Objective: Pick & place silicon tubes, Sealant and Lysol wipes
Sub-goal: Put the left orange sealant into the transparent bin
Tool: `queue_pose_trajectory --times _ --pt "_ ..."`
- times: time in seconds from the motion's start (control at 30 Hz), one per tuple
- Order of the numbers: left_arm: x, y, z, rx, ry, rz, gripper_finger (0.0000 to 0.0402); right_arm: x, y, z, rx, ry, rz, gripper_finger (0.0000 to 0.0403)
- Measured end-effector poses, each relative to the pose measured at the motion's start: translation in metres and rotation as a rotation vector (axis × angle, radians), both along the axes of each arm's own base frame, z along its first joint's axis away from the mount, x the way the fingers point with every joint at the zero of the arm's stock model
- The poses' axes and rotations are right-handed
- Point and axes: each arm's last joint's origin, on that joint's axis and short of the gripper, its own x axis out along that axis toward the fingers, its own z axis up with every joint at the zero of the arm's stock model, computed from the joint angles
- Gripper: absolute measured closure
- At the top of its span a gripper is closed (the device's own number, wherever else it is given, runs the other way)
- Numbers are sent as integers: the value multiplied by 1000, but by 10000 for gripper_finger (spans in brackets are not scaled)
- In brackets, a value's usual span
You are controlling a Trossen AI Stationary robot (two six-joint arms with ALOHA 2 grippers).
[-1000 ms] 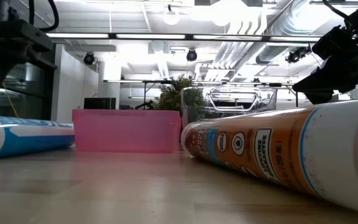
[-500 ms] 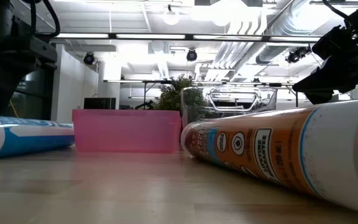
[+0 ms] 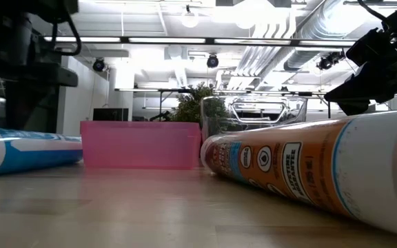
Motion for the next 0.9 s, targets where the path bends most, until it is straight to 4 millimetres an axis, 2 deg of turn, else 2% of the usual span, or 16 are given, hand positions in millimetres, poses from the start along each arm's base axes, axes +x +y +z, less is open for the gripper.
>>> queue_pose_trajectory --times 0.3,0.47,0.9 --pt "-2 4 -27 -63 -54 17 133 0 0 0 0 0 0 402" --pt "-9 5 -39 -95 -27 19 133 0 0 0 0 0 0 402" --pt "-15 8 -46 -86 -11 -9 133 0 0 0 0 1 0 402"
